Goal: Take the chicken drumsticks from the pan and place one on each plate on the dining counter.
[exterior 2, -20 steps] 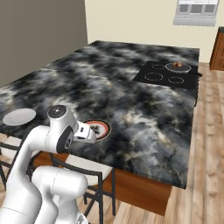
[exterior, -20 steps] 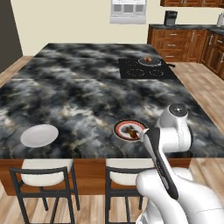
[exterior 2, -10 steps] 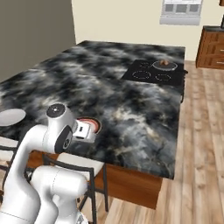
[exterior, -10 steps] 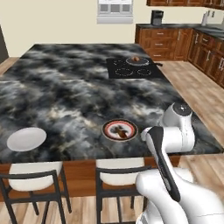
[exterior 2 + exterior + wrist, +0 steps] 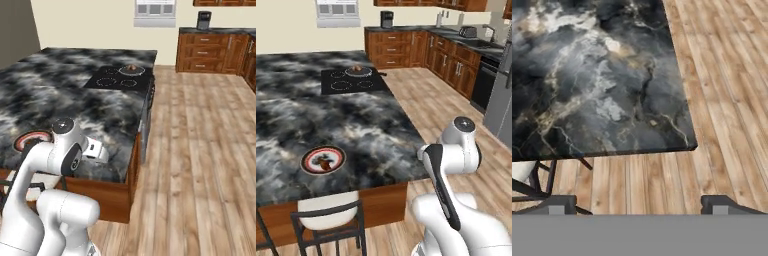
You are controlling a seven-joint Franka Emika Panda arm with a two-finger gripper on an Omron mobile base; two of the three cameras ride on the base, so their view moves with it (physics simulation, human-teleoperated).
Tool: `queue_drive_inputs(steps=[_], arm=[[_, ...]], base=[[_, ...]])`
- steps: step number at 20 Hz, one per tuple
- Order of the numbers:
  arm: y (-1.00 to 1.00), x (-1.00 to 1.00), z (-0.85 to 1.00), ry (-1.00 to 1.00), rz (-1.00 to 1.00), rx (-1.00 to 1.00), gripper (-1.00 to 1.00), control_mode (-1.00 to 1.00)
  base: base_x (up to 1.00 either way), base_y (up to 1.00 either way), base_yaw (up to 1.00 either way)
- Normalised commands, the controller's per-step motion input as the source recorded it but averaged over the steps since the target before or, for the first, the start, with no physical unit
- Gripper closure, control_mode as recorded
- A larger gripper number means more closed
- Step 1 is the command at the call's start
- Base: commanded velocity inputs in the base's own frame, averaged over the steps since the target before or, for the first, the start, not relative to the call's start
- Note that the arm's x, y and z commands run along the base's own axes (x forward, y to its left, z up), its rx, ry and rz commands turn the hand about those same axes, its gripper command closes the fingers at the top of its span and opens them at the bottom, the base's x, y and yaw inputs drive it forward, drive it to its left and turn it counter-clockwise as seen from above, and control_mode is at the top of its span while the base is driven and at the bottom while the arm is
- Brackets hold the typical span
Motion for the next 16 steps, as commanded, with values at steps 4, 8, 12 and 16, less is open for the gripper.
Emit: queue_drive_inputs(steps=[4, 8, 12, 16], arm=[[0.00, 0.00, 0.00, 0.00, 0.00, 0.00, -1.00, 1.00], [0.00, 0.00, 0.00, 0.00, 0.00, 0.00, -1.00, 1.00], [0.00, 0.00, 0.00, 0.00, 0.00, 0.00, -1.00, 1.00], [0.00, 0.00, 0.00, 0.00, 0.00, 0.00, -1.00, 1.00]], base=[[0.05, -1.00, -0.11], [0.20, -1.00, -0.02], [0.43, -0.95, 0.00], [0.72, -0.73, 0.08]])
